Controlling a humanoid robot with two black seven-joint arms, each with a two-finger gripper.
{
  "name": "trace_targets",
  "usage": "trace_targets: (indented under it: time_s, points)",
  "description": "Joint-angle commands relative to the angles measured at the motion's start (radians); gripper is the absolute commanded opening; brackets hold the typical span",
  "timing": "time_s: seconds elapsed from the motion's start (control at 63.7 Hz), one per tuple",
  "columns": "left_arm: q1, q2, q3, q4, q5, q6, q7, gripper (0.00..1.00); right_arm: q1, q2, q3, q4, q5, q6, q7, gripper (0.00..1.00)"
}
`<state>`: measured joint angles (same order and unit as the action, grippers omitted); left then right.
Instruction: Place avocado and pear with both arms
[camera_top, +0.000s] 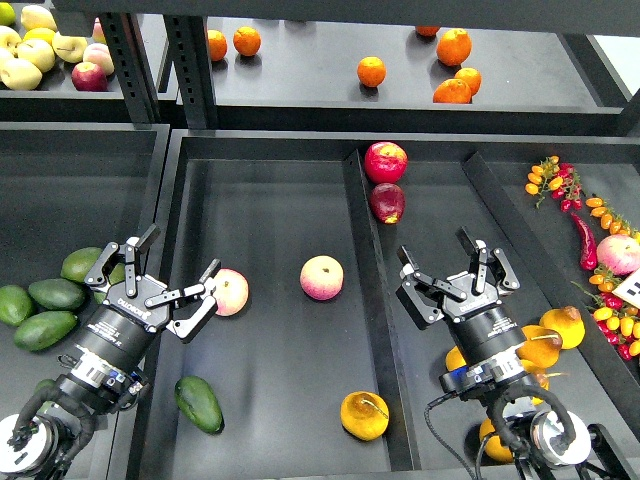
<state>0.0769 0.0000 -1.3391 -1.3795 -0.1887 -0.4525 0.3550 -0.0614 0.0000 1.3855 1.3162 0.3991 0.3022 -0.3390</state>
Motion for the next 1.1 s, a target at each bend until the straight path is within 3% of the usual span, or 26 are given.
trace_targets:
  time_s: [0.0, 1.083]
  points:
    - [0.015, 0.0, 0.014, -0.004, 0.0, 0.0, 0.001, 0.99, 0.0, 0.0, 0.01, 0.0, 0.0, -0.002, 0.0, 1.0]
    - [0.0, 0.0, -0.041, 0.016, 0.0, 0.008, 0.01, 1.0, 0.002, 0.0, 0.03, -0.002, 0.0, 0.002, 0.002, 1.0]
